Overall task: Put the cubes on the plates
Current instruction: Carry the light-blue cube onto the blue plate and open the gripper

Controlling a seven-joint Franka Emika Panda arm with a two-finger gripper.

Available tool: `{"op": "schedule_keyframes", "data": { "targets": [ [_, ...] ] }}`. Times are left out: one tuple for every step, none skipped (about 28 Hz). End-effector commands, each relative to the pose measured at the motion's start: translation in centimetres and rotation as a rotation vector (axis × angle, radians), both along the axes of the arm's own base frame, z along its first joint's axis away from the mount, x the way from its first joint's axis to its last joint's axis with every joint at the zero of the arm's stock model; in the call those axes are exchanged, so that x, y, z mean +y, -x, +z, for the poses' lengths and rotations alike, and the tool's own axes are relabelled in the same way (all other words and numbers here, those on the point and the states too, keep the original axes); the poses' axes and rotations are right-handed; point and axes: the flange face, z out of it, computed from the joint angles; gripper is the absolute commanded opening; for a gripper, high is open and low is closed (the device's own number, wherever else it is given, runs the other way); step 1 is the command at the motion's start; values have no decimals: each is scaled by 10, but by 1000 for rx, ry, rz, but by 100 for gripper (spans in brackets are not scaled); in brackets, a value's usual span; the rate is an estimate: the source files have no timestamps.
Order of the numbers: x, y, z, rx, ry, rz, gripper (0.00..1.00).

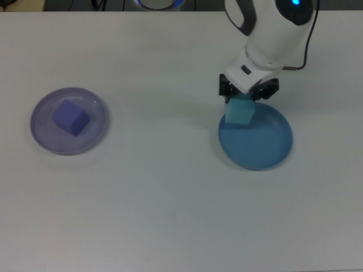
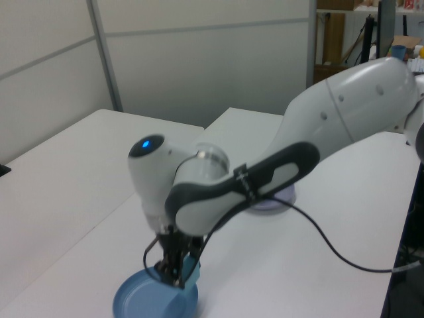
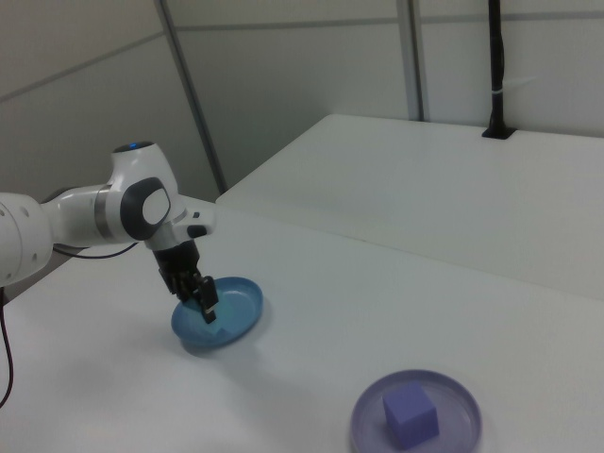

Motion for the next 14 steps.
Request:
{"op": "schedule_keyframes", "data": {
  "targets": [
    [18, -2, -19, 0, 14, -16, 7],
    [21, -1, -18, -2, 12, -13, 27],
    [21, -3, -17, -11, 8, -17, 65],
    [22, -3, -17, -14, 6, -20, 100],
    [24, -3, -18, -19, 10, -23, 100],
    [25, -2, -18, -22, 15, -22, 100],
    [29, -1, -17, -24, 18, -18, 100],
    [30, 0, -17, -26, 21, -18, 100],
    [29, 0, -18, -28, 23, -25, 100],
    [30, -1, -15, -32, 20, -33, 100],
    [29, -1, -15, -33, 23, -38, 100],
    [30, -1, -15, -35, 23, -36, 100],
    [30, -1, -13, -37, 24, -37, 100],
    [31, 0, -12, -38, 25, -37, 100]
  ]
}}
